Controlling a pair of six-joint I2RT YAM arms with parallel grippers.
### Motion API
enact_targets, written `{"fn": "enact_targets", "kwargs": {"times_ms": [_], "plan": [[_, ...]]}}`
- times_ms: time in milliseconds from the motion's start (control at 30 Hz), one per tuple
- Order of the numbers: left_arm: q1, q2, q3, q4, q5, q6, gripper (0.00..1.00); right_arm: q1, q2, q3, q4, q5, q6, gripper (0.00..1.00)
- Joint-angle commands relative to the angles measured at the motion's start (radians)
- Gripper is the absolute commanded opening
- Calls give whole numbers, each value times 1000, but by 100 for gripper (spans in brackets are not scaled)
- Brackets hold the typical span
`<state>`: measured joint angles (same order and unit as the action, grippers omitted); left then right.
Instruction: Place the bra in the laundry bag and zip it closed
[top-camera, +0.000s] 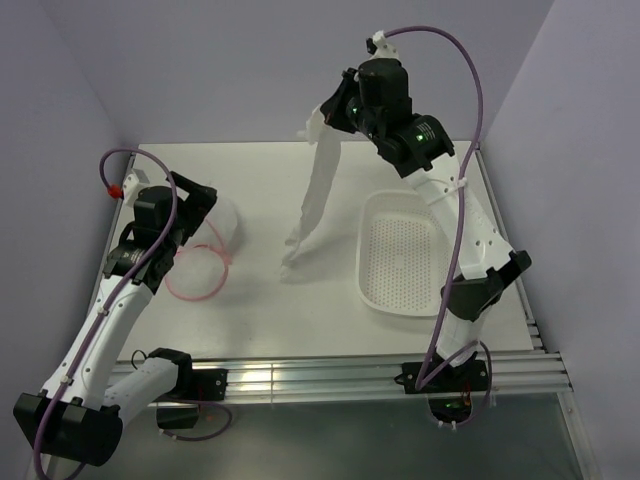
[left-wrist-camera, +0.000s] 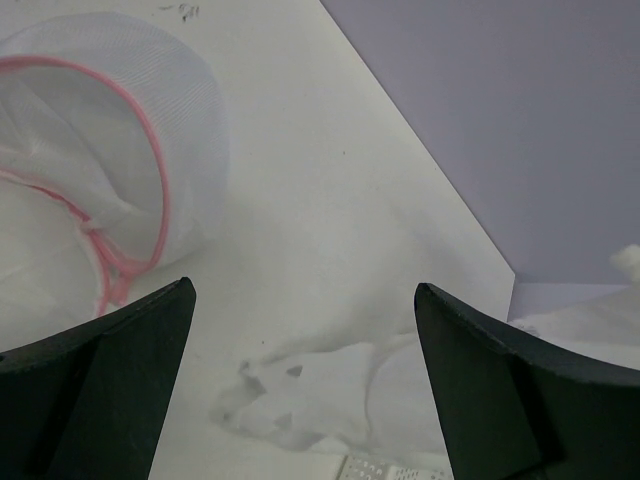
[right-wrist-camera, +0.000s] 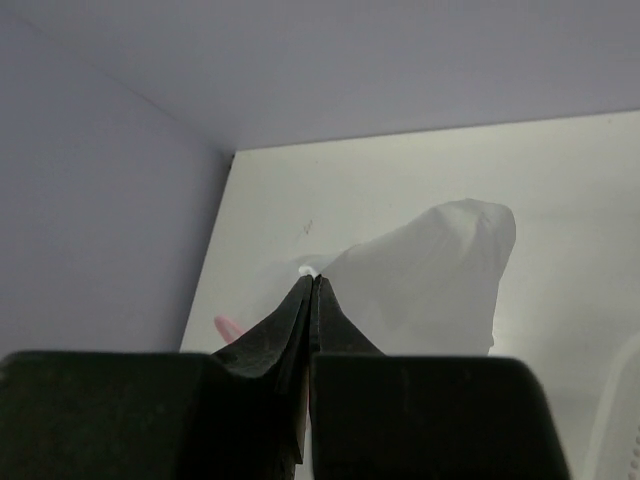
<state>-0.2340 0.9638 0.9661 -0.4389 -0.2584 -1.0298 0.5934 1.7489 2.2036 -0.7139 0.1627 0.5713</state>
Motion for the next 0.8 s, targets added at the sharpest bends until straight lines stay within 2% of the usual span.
{"fn": "enact_targets", "kwargs": {"times_ms": [0, 100, 200, 233, 300, 333, 400, 433, 533, 633, 767], "plan": [[2, -13, 37, 8, 16, 33, 99, 20, 35, 156, -10, 44, -28, 0], [1, -11, 49, -3, 12, 40, 99, 40, 18, 93, 7, 52, -19, 0], [2, -17, 51, -3, 13, 48, 99, 71, -72, -124, 82, 93, -2, 0], [2, -19, 45, -1, 16, 48, 99, 91, -100, -268, 102, 101, 21, 0], [2, -19, 37, 2, 22, 50, 99, 130, -190, -419, 175, 106, 64, 0], [2, -19, 33, 2, 28, 51, 99, 149, -218, -559, 192, 115, 79, 0], [2, -20, 17, 12, 34, 53, 99, 198, -288, -684, 223, 185, 128, 0], [2, -22, 13, 15, 39, 53, 99, 239, -310, -802, 232, 199, 149, 0], [1, -27, -12, 29, 48, 51, 99, 298, -361, -996, 293, 166, 225, 0], [1, -30, -27, 31, 53, 53, 99, 350, -358, -1088, 309, 164, 263, 0], [1, -36, -55, 49, 61, 47, 99, 401, -289, -1084, 312, 152, 262, 0]]}}
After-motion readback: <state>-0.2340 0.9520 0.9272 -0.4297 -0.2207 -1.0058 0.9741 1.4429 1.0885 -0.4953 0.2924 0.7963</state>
